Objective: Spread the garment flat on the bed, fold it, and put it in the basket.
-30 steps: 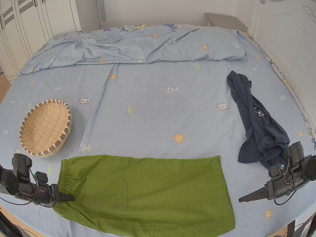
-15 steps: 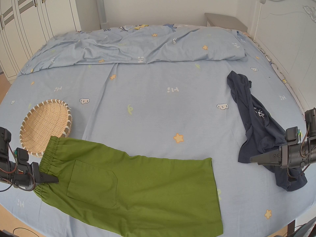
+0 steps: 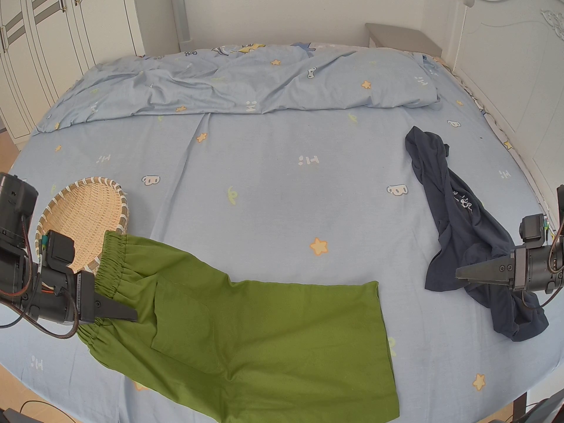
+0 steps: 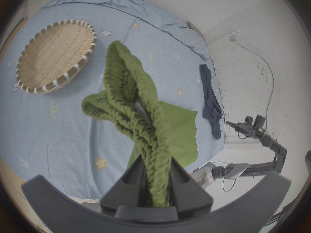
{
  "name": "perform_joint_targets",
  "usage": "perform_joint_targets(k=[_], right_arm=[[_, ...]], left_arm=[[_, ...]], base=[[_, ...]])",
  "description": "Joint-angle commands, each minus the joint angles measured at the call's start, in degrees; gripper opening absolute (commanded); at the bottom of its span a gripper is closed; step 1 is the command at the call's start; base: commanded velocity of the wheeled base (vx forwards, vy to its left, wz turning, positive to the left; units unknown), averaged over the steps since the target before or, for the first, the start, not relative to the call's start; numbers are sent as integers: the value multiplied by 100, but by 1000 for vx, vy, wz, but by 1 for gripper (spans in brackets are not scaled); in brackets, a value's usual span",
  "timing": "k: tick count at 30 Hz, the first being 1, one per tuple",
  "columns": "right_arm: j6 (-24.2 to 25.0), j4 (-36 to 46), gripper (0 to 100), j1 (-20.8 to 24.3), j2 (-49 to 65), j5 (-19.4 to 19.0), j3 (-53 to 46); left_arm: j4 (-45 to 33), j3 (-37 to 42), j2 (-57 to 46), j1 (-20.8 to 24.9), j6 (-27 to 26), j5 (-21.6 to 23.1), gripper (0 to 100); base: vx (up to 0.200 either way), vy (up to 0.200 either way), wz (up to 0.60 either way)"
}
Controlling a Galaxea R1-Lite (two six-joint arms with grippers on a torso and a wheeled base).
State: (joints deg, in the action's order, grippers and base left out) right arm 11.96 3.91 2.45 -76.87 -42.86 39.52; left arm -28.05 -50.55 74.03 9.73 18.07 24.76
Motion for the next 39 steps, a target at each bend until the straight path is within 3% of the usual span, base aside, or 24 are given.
perform_joint_targets(k=[1,2,6,7,22,35,36,39], right_arm=[[8,189,100,19,287,6,117],[8,198,100,27,296,6,126],[8,198,100,27,287,6,117],[8,198,100,36,287,6,108],[-1,171,100,212,217,296,56],[-1,145,100,212,234,296,38],[-9,145,100,212,252,287,38],[-9,145,100,212,243,287,38]], left_arm=[[-122,-526,226,1383,549,-771,0],[10,-605,357,1848,566,-1035,0],[168,-719,533,2235,637,-1105,0],[247,-807,683,2560,672,-1114,0],[942,-1264,1553,3949,637,-1122,0],[1452,-1202,2203,4397,742,-1193,0],[1777,-1220,2440,4397,804,-1430,0],[2049,-1202,2546,4441,874,-1518,0]], base=[[0,0,0],[0,0,0],[0,0,0],[0,0,0],[0,0,0],[0,0,0],[0,0,0],[0,0,0]])
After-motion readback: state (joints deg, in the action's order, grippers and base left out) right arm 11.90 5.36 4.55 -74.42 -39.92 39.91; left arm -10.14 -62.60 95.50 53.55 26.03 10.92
